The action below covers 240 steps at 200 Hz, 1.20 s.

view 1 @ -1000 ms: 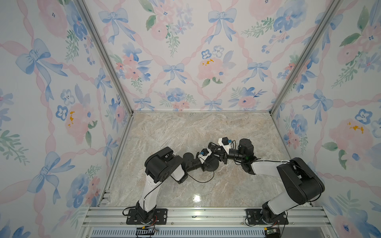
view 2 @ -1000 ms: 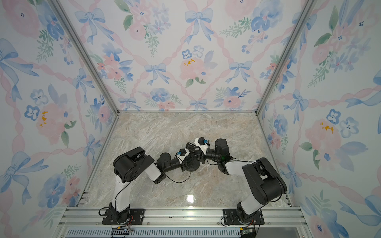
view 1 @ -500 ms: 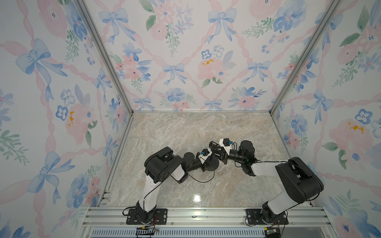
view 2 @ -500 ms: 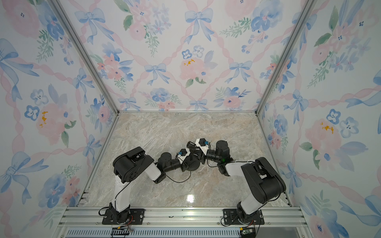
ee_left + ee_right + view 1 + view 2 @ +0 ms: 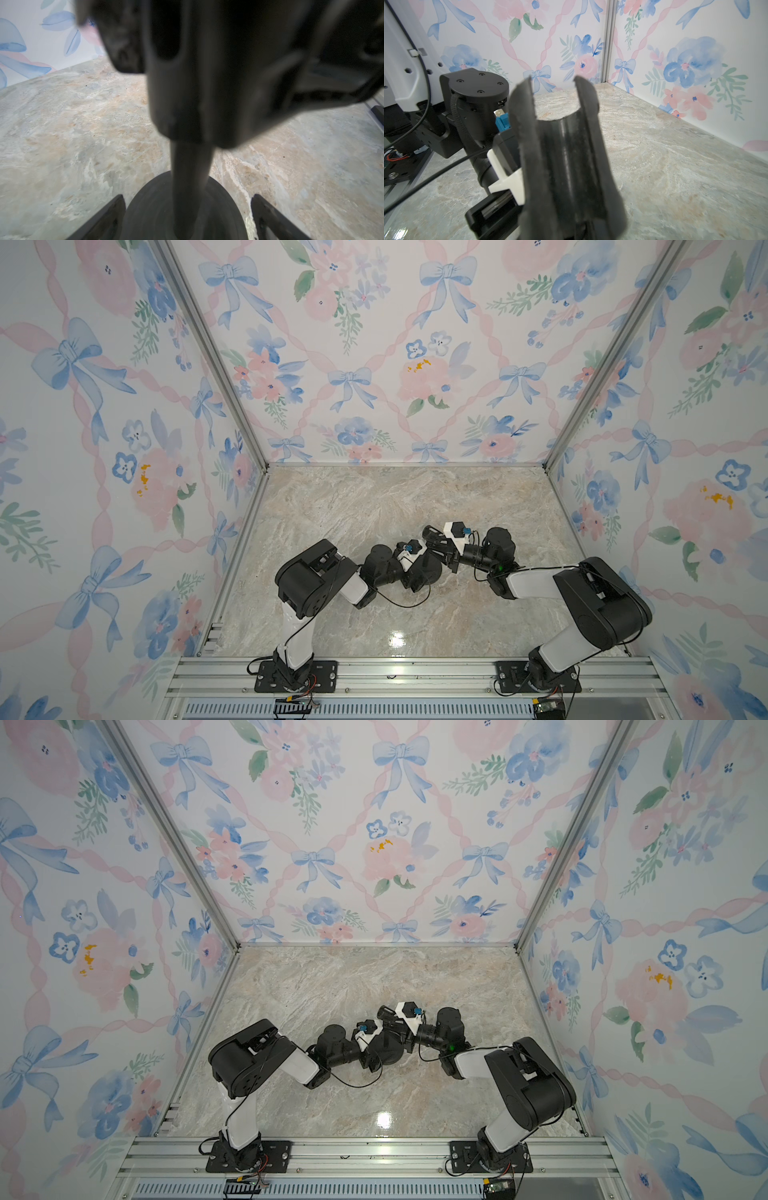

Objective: Assemble a microphone stand
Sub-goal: Screw the microphone stand pole into the microphone stand base.

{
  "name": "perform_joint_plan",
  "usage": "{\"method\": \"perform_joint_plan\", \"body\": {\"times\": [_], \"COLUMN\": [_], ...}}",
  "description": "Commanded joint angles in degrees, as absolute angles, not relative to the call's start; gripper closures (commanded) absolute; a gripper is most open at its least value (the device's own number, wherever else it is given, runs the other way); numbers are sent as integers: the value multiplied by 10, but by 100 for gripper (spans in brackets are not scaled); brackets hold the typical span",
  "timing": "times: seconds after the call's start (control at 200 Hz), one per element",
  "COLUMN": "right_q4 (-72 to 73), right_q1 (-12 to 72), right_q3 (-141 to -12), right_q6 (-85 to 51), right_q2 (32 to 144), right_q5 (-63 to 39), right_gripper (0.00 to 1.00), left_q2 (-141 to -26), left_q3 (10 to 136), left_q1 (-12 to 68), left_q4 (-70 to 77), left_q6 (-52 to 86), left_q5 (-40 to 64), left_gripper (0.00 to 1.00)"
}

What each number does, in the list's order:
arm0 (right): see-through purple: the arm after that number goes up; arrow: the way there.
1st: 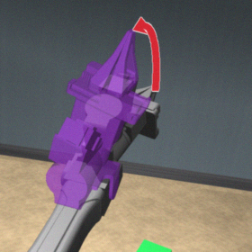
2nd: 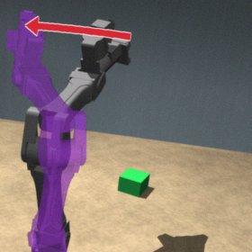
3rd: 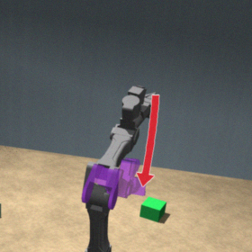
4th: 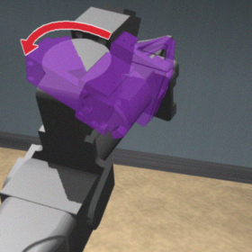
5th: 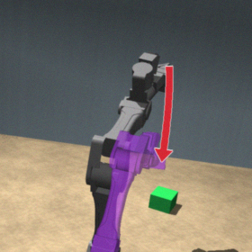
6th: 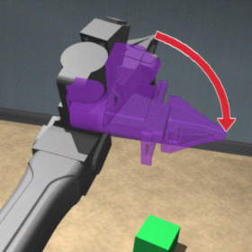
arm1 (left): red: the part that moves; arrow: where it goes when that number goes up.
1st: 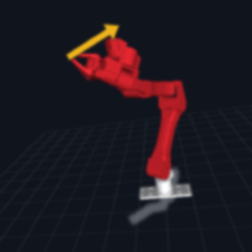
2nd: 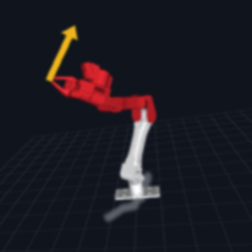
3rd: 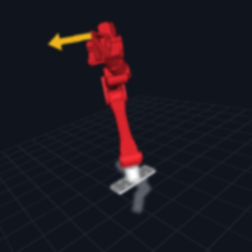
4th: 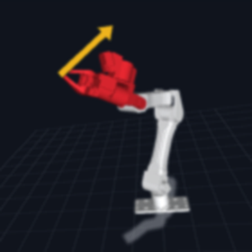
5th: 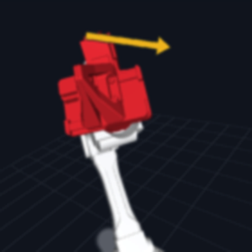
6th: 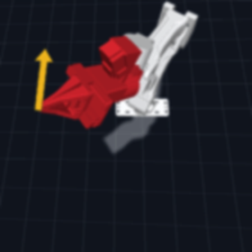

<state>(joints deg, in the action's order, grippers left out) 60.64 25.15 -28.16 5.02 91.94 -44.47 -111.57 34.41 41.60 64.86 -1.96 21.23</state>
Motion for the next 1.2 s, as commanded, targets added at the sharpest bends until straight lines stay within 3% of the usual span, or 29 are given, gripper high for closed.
{"method": "perform_joint_plan", "body": {"times": [0.0,0.265,0.75,1.085,1.195], "right_q4": [557,584,543,554,516], "right_q1": [266,323,337,351,380], "right_q3": [-278,-244,-228,-236,-249], "right_q6": [49,54,62,40,44], "right_q2": [924,906,867,882,877], "right_q5": [-415,-272,-237,-204,-138], "right_gripper": [100,100,100,100,100], "left_q2": [-1140,-1158,-1139,-1147,-1150], "left_q3": [357,353,329,315,315], "left_q1": [412,413,399,408,408], "left_q4": [566,565,561,559,554], "left_q6": [-11,-14,-47,-88,-88], "left_q5": [181,193,208,214,217], "left_gripper": [5,10,7,13,16]}}
